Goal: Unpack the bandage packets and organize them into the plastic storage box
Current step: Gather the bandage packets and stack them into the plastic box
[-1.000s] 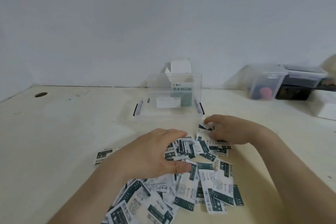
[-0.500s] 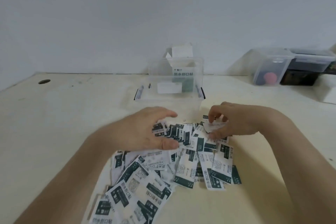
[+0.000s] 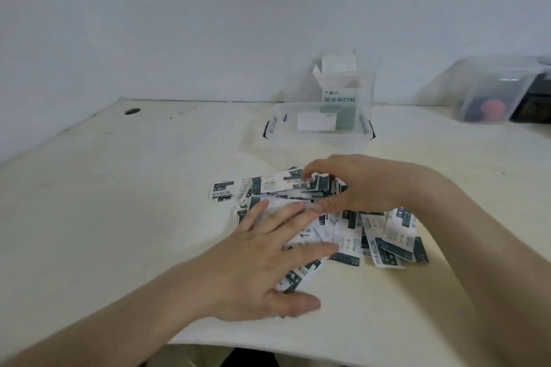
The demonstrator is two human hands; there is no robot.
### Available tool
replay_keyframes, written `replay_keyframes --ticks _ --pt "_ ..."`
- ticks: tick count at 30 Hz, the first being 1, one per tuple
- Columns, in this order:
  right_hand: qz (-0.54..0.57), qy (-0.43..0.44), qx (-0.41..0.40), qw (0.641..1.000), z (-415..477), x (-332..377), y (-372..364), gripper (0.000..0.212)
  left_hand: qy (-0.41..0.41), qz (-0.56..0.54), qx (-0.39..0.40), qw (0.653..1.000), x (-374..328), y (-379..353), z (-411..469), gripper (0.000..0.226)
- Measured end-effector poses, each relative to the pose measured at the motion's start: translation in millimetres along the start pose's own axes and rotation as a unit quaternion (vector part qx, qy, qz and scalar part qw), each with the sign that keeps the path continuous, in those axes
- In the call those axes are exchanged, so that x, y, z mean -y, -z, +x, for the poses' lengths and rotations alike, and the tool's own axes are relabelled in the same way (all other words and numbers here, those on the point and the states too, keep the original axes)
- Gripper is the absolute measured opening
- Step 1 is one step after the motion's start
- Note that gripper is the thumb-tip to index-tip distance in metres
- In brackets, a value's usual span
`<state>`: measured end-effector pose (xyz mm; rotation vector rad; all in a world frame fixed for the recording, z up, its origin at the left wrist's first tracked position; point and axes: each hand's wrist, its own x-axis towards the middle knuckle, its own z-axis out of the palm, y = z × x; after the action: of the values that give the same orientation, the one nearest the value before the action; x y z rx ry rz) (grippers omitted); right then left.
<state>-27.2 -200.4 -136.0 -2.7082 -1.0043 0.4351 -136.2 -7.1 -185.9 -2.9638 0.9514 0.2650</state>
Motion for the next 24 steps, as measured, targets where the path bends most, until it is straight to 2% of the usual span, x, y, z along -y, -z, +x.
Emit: replay_keyframes --ticks 4,8,10,12,13,15,17,19,22,24 --pt "0.004 -0.020 -0.033 0.999 3 -5 2 0.032 -0.016 0.049 -0.080 0.995 19 0 14 0.062" --pt "-0.029 -0.059 -0.027 0.997 3 -12 10 0.025 0.002 0.067 -0.118 0.991 34 8 30 0.065" --pt "-0.019 -0.078 -0.022 0.997 2 -14 18 0.026 0.021 0.029 -0.119 0.992 37 12 33 0.070" --pt "-0.001 -0.093 -0.004 0.996 2 -17 23 0.031 0.038 -0.071 -0.128 0.988 43 21 38 0.075" --pt "0.014 -0.097 0.000 0.995 2 -17 23 0.034 0.047 -0.129 -0.147 0.979 45 28 39 0.071" --pt "0.050 -0.097 -0.007 0.994 1 -20 21 0.038 0.068 -0.213 -0.197 0.955 53 43 50 0.049" --pt "0.070 -0.091 -0.024 0.993 0 -23 21 0.039 0.102 -0.219 -0.225 0.944 57 58 63 0.028" --pt "0.100 -0.076 -0.061 0.990 -6 -25 21 0.035 0.107 -0.217 -0.207 0.948 51 66 74 0.025" --pt "0.191 -0.040 -0.117 0.974 -10 -27 20 0.020 0.078 -0.216 -0.186 0.955 37 63 82 0.033" --pt "0.233 -0.015 -0.157 0.960 -8 -26 17 0.016 0.062 -0.180 -0.189 0.963 32 55 86 0.026"
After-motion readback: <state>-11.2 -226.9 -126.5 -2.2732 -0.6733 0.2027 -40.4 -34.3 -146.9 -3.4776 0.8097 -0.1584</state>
